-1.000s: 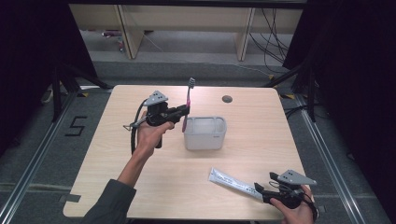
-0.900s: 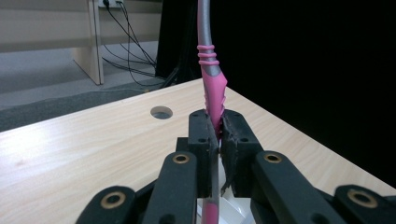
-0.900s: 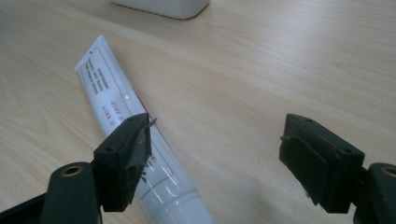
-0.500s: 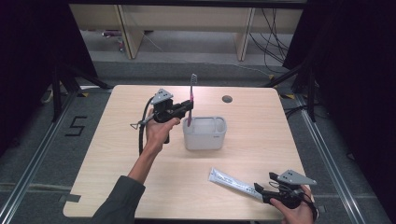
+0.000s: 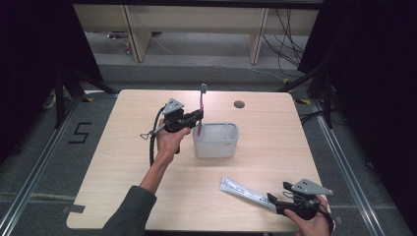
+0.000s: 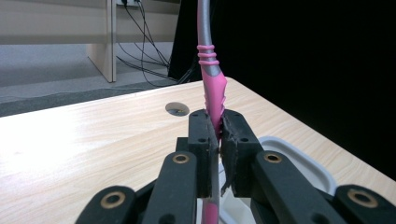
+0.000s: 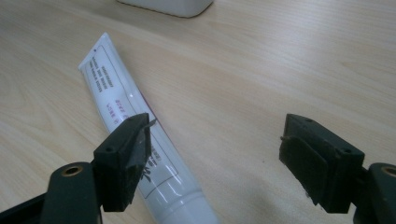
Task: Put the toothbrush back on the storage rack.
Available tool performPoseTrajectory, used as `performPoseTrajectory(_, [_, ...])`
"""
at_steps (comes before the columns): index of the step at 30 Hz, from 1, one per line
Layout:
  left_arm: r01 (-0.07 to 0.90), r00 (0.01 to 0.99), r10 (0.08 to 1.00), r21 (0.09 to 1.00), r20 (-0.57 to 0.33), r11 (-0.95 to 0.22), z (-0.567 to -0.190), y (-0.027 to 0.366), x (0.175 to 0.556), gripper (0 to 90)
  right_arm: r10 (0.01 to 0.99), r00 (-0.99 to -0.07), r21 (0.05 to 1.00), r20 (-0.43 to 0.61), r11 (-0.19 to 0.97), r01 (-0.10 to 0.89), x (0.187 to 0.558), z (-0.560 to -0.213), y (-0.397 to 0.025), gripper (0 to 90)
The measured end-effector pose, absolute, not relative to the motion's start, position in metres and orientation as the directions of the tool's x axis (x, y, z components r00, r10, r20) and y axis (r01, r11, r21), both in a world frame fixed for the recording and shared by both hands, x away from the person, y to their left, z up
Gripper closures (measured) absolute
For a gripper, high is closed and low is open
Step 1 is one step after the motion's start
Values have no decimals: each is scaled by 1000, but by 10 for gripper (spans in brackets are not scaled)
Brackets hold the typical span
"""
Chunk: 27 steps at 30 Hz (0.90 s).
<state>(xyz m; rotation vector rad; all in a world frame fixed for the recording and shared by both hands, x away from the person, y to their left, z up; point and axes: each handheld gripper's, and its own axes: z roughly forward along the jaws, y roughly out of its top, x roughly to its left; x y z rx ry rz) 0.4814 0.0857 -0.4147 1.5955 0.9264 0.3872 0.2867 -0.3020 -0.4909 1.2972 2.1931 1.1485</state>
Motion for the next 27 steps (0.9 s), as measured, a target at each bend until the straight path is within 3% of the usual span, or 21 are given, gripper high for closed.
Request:
performPoseTrajectory(19, [359,621,750,933,-227,-16,-433,83,483,800,843,-528,784,104,257,565,287,-491,-302,252])
performPoseTrajectory(20, [362,623,750,932,-224,-23,-433,82,482,800,835,-546,794,65,288,536,289,-491,-304,252])
performPoseTrajectory(27, [360,627,753,932,-200,-53,-433,84,481,868,835,-547,794,55,296,531,289,-491,-304,252])
